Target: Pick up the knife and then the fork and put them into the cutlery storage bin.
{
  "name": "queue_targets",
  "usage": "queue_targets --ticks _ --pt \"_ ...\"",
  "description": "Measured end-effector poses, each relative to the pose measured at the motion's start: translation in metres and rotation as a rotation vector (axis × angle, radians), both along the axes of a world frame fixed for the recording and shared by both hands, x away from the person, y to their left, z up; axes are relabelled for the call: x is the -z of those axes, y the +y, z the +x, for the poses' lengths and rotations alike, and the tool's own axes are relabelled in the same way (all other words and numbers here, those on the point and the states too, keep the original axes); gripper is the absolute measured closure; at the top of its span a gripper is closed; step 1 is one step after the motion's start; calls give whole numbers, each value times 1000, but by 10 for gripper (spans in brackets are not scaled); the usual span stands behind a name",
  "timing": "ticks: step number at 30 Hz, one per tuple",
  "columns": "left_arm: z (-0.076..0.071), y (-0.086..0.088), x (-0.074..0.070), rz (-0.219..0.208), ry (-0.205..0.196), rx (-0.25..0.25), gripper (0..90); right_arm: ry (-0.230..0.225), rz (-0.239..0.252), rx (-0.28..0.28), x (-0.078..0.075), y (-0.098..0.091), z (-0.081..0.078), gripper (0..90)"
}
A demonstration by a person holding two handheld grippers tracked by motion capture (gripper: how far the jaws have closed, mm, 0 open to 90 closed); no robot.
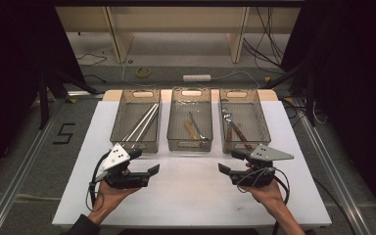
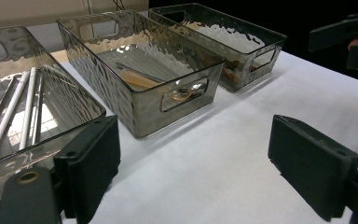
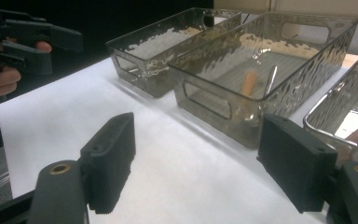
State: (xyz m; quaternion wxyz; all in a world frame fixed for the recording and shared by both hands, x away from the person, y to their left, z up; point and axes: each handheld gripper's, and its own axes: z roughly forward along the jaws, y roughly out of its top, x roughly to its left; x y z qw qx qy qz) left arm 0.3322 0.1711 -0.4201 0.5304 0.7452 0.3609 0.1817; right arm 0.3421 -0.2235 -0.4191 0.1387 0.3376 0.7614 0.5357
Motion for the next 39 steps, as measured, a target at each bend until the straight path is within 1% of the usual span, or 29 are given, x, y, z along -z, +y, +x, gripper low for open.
queue_targets --ticks 6,9,12,16,19,21,23,25,39 --pt "0 0 0 -7 1 3 165 -11 -6 9 4 -5 -9 268" --pt "0 0 0 -11 4 4 165 4 2 12 7 -7 -12 263" --pt "-1 0 0 -12 3 7 165 4 -9 20 8 -9 -15 255" --pt "-1 0 0 -14 4 10 164 28 12 39 11 -14 -18 249" --pt "-1 0 0 -17 5 11 164 33 -4 53 12 -16 -21 243" --pt "-1 0 0 -18 5 12 164 42 -2 57 14 -17 -22 241" --pt "-1 0 0 -19 5 13 164 40 -13 58 15 -17 -23 238" --pt "-1 0 0 -18 5 15 164 33 -29 62 14 -17 -24 235" --pt "-1 0 0 -21 3 17 164 31 -27 76 13 -18 -23 231"
